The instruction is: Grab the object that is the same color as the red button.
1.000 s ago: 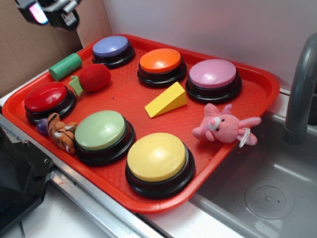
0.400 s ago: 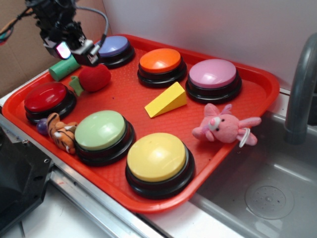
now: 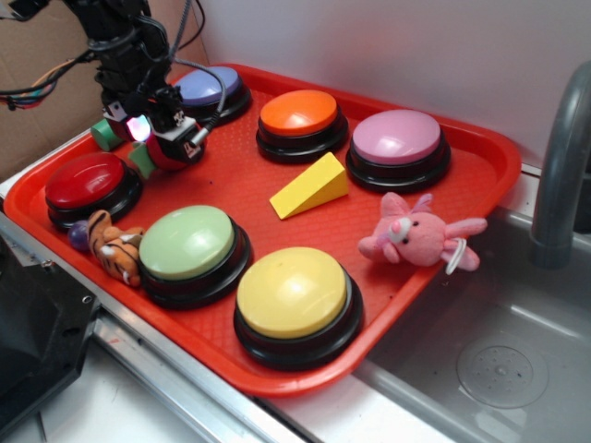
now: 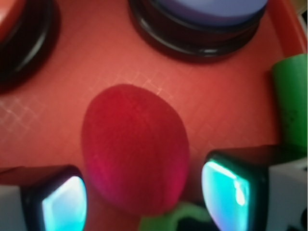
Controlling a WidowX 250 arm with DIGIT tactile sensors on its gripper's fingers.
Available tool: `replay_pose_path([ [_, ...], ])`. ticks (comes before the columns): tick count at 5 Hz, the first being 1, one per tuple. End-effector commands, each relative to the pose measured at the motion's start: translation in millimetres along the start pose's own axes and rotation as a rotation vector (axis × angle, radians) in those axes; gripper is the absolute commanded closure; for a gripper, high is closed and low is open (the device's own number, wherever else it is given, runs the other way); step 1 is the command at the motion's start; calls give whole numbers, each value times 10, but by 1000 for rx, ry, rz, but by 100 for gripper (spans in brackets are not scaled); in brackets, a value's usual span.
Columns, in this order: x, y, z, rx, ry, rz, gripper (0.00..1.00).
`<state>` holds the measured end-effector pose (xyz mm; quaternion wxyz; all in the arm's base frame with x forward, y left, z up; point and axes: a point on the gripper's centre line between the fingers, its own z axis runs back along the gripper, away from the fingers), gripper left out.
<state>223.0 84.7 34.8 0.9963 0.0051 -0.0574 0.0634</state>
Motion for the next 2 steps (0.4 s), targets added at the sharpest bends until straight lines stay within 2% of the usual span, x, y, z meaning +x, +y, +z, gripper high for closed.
replay_pose_path([
  [1, 125, -11, 204, 29, -46, 63, 100],
  [2, 128, -145, 469, 31, -65, 94, 100],
])
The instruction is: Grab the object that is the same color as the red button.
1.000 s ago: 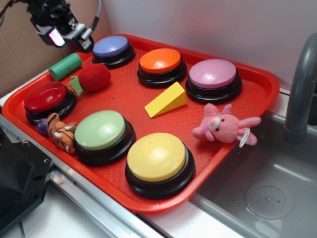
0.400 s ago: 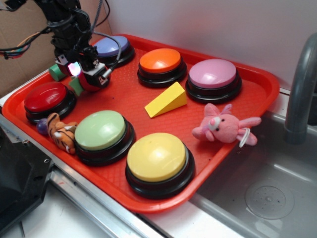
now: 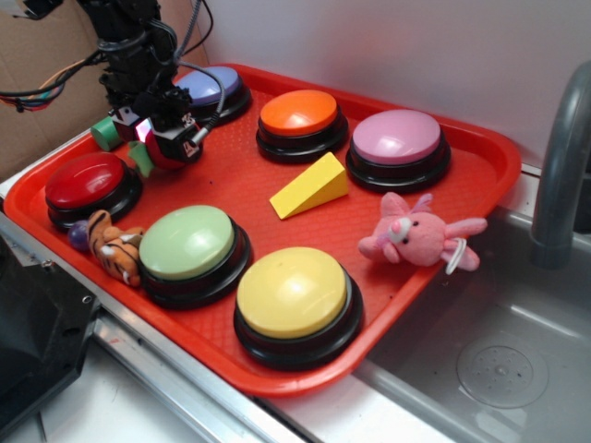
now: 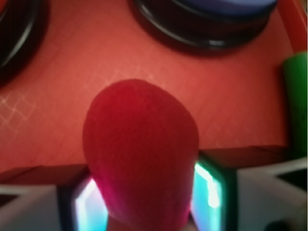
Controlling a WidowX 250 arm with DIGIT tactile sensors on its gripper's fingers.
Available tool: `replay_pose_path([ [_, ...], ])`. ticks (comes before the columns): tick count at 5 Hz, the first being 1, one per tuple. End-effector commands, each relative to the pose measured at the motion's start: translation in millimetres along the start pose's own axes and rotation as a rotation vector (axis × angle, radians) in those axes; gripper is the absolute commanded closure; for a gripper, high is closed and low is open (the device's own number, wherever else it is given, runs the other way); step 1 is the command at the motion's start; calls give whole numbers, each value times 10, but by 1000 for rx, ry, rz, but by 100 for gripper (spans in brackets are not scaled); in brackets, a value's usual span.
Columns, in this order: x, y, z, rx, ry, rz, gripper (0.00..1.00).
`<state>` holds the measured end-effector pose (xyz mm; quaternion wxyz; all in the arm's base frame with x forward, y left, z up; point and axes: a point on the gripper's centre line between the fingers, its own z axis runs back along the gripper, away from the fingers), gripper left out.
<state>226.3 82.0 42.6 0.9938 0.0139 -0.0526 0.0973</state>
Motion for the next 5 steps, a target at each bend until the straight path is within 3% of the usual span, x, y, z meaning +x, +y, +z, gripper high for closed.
replay_pose_path([
  [1, 101, -443, 799, -44, -91, -36, 100],
  [3, 26, -1211, 1213, -118, -53, -206, 100],
  [4, -24, -1353, 1173, -91, -49, -220, 100],
  [5, -10, -1255, 1174, -69, -31, -185, 100],
])
